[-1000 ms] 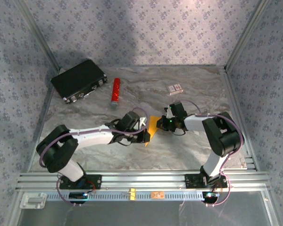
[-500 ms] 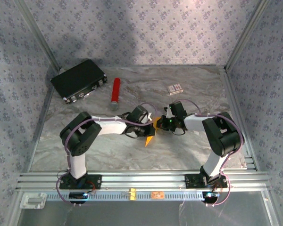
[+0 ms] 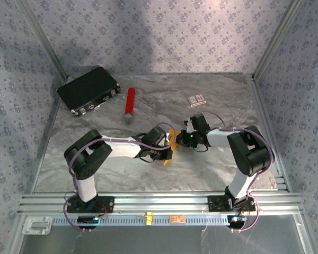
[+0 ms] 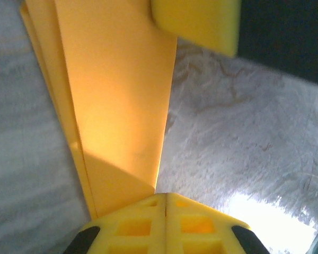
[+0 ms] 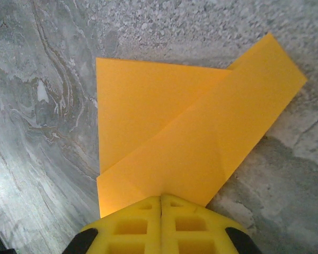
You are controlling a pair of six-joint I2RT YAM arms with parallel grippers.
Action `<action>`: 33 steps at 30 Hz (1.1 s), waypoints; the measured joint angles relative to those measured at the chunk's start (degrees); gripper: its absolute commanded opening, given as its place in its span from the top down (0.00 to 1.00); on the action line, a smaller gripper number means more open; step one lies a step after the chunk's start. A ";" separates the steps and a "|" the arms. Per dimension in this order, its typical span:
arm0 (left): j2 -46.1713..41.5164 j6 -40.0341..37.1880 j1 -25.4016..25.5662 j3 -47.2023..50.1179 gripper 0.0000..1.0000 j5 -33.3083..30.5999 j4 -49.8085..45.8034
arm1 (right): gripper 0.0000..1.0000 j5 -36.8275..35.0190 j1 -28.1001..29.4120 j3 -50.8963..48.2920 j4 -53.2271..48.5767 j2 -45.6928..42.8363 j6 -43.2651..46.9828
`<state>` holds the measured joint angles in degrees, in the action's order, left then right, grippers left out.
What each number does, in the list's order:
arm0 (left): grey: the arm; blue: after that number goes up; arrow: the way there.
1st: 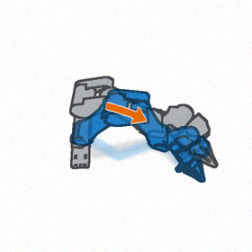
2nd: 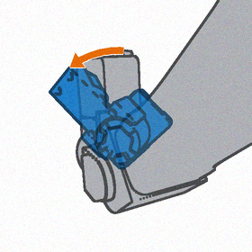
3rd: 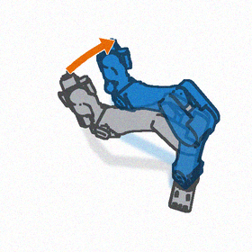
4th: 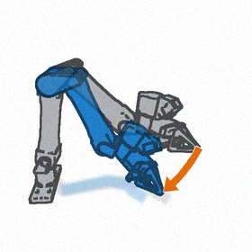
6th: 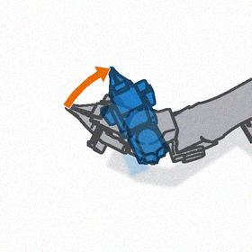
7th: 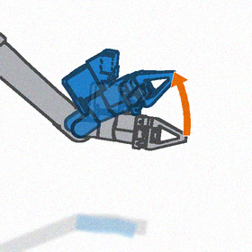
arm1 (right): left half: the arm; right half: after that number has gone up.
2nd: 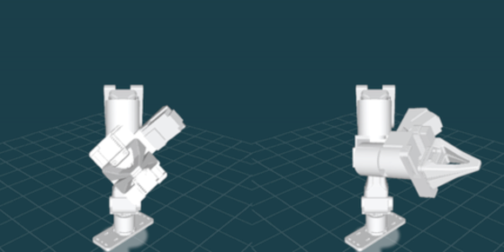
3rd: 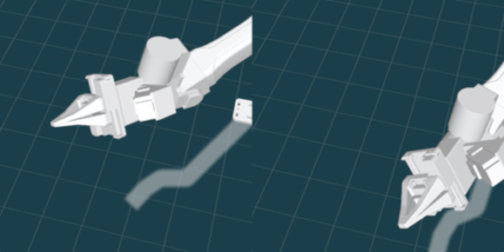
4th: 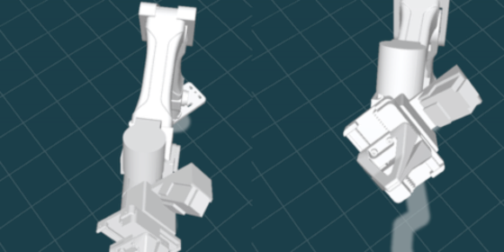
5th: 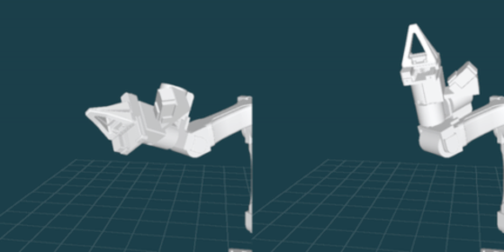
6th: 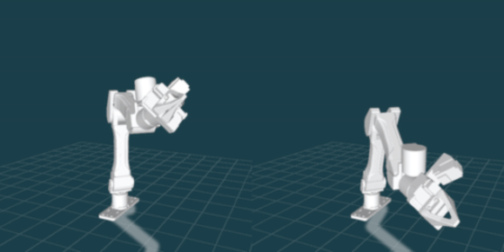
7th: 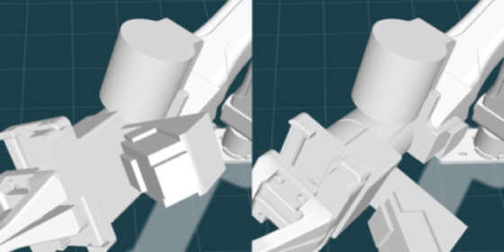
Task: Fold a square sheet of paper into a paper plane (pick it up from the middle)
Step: Fold the wing for the fifth time at the center of the table.
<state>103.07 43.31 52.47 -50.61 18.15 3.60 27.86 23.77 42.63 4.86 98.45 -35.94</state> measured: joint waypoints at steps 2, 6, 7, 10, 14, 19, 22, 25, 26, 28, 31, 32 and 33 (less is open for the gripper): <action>-1.18 -0.09 0.42 1.09 0.94 -0.02 -0.87 | 0.97 0.00 0.00 0.00 0.02 0.00 0.00; -3.37 -0.22 1.01 3.61 0.94 0.00 -1.51 | 0.97 0.00 0.00 0.00 0.02 0.00 0.00; -4.07 -0.22 1.09 4.39 0.94 0.00 -1.49 | 0.97 0.00 0.00 0.00 0.02 0.00 0.00; -6.12 -0.22 1.57 6.75 0.94 0.02 -1.53 | 0.97 0.02 0.00 0.00 0.02 0.00 0.00; -8.57 -0.22 2.45 9.20 0.94 0.02 -2.08 | 0.97 0.00 0.00 0.00 0.07 0.00 -0.02; -13.70 -0.17 2.84 12.31 0.93 -0.22 -5.77 | 0.96 0.00 0.00 -0.02 0.13 -0.07 0.00; -16.17 -0.50 2.78 11.47 0.94 -1.05 -8.50 | 0.95 0.04 0.00 -0.02 0.26 -0.11 0.02; -16.46 -0.87 2.10 8.76 0.93 -1.70 -9.60 | 0.93 0.17 0.00 -0.02 0.26 -0.15 0.48; -16.46 -0.83 1.51 8.02 0.93 -1.70 -9.42 | 0.93 0.17 0.00 -0.02 0.26 -0.20 0.68; -16.39 -0.72 -0.22 7.19 0.93 -1.66 -8.59 | 0.92 0.17 0.00 -0.02 0.24 -0.22 0.92; -15.54 -0.17 -3.89 6.36 0.92 -1.07 -6.80 | 0.90 -0.02 0.00 0.00 -0.26 -0.68 1.11; -14.69 -0.09 -5.14 5.75 0.92 -0.68 -6.25 | 0.89 -0.07 0.00 0.00 -0.55 -0.96 1.18; -13.84 0.09 -6.10 5.11 0.92 -0.28 -6.08 | 0.89 -0.15 0.00 0.00 -0.85 -1.31 1.29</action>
<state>89.23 43.40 46.37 -45.50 17.87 -2.48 27.70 23.77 42.63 4.01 97.14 -34.65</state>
